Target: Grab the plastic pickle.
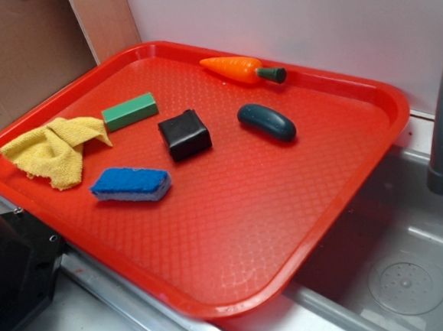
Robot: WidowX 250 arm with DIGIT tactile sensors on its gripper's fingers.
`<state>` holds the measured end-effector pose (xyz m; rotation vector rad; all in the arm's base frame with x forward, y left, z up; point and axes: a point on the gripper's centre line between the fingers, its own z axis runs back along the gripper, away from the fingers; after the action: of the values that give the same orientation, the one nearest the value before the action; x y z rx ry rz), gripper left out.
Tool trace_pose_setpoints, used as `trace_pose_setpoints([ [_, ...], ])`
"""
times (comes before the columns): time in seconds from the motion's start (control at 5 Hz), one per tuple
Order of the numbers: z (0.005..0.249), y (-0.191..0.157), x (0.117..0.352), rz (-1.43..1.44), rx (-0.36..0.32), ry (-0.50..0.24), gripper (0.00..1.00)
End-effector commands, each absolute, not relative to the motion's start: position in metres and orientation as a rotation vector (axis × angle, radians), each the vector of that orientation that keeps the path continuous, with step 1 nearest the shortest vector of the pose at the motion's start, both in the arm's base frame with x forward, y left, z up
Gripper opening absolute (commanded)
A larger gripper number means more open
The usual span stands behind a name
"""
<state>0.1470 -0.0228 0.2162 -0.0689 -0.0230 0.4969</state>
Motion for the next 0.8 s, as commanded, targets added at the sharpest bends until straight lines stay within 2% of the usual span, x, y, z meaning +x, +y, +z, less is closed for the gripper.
trace_pose_setpoints([
  [0.0,0.207,-0.036,0.198,0.945,-0.186,-0.11,1.0],
  [0.2,0.191,-0.044,0.222,1.119,-0.241,-0.126,1.0],
  [0.6,0.137,-0.063,0.263,1.23,-0.19,-0.15,1.0],
])
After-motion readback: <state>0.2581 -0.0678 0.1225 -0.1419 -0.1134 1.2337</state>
